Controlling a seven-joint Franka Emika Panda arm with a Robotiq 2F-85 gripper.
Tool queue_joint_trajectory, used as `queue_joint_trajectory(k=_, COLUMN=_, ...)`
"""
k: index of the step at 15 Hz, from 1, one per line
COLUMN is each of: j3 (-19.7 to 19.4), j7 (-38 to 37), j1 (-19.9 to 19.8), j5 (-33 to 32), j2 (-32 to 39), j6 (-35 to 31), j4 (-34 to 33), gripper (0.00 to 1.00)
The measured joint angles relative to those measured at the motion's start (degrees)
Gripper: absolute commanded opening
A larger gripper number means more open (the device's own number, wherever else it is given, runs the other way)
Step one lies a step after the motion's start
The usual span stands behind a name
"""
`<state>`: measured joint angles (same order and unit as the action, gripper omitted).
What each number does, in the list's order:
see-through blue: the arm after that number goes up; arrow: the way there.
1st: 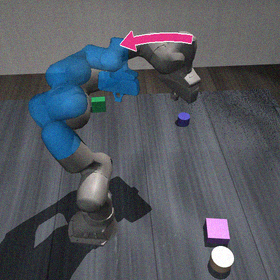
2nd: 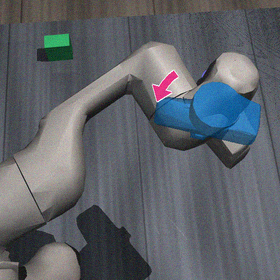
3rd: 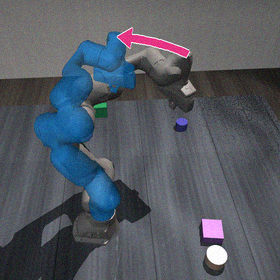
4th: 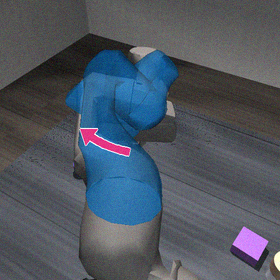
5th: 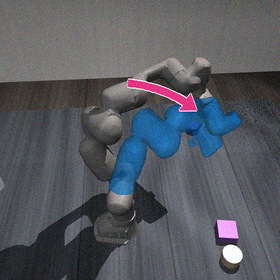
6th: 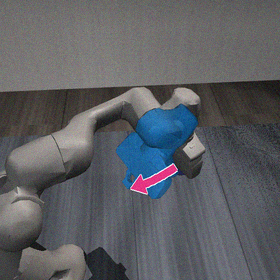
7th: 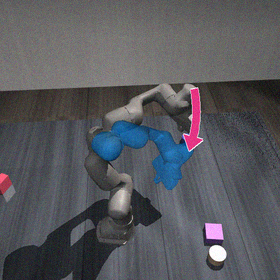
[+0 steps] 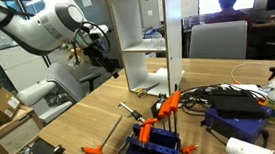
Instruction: Remove the scissors from the bottom shelf and put it on the table
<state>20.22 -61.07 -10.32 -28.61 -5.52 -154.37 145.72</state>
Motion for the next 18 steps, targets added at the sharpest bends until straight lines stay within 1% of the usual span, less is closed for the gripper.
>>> queue_joint_trajectory(k=2, j3=0.1, j7=-5.3, j1=-1.2, j5=-7.2, j2=4.7, j6=0.0, j4=-3.1, gripper=1.00)
queue_joint_trajectory(k=4, j3=-0.2, j7=-9.6, j1=-1.5, j5=-12.9, j2=9.6, j6=0.0, j4=-6.8, gripper=1.00)
queue_joint_trajectory(k=8, j3=-1.2, j7=-15.4, j1=-1.0, j5=-19.3, j2=19.0, j6=0.0, j4=-14.7, gripper=1.00)
queue_joint_trajectory(k=10, j3=-2.4, j7=-19.0, j1=0.0, j5=-23.2, j2=23.5, j6=-0.1, j4=-18.8, gripper=1.00)
queue_joint_trajectory(k=14, j3=-5.7, j7=-26.3, j1=3.3, j5=-31.5, j2=32.3, j6=-0.1, j4=-27.5, gripper=1.00)
queue_joint_trajectory(k=16, j3=-7.0, j7=-28.6, j1=4.7, j5=-34.1, j2=36.1, j6=-0.1, j4=-31.5, gripper=1.00)
queue_joint_trajectory(k=18, j3=-7.8, j7=-29.8, j1=5.7, j5=-35.3, j2=39.5, j6=-0.1, j4=-34.8, gripper=1.00)
